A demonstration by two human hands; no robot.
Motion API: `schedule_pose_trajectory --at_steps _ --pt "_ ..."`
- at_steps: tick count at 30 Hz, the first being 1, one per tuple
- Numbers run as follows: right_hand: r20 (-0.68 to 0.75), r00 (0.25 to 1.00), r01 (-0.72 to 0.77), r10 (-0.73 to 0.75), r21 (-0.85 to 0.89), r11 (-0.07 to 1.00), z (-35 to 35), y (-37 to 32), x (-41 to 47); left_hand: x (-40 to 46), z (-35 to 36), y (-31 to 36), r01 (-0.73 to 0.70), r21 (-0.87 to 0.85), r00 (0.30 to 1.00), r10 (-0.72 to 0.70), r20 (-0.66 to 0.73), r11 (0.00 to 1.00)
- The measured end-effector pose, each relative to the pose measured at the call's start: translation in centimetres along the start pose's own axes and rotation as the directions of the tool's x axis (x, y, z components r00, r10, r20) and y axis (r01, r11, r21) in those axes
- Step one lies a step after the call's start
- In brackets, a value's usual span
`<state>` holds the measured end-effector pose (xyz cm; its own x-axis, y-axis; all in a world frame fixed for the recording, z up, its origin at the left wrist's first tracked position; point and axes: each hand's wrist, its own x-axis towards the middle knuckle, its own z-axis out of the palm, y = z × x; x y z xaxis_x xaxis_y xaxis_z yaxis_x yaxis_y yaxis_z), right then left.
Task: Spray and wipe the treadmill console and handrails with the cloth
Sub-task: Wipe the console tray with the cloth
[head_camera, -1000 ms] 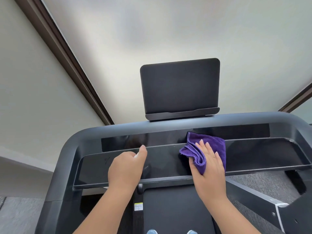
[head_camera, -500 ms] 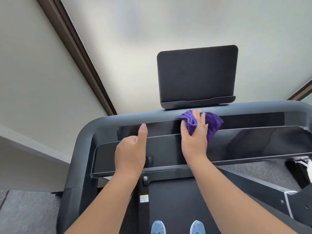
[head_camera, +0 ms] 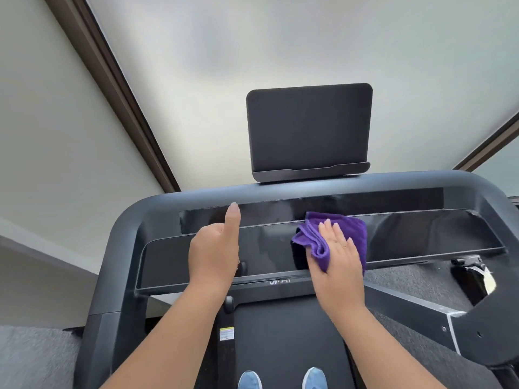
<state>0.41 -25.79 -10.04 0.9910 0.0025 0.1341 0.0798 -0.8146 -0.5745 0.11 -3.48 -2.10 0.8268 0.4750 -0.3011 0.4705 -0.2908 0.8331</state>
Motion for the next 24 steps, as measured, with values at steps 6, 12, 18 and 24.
schedule_pose_trajectory --at_steps 6,12,18,24 --pt "-0.083 0.821 -0.466 0.564 0.473 0.748 -1.0 -3.0 8.0 0.4 -1.1 -0.2 0.006 -0.018 1.0 -0.007 -0.016 1.0" --pt "0.058 0.998 -0.041 0.023 0.329 0.943 3.8 -9.1 8.0 0.6 -1.9 -0.5 0.013 -0.053 0.999 -0.015 -0.032 0.998" --pt "0.399 0.863 0.322 -0.309 0.036 0.946 5.1 -9.7 1.5 1.2 -1.9 -0.6 -0.022 -0.044 0.999 0.021 -0.024 0.999" --pt "0.209 0.943 0.276 -0.258 -0.06 0.959 3.4 -4.2 -3.1 1.2 -2.0 0.3 -0.022 -0.054 1.0 0.021 -0.01 0.998"
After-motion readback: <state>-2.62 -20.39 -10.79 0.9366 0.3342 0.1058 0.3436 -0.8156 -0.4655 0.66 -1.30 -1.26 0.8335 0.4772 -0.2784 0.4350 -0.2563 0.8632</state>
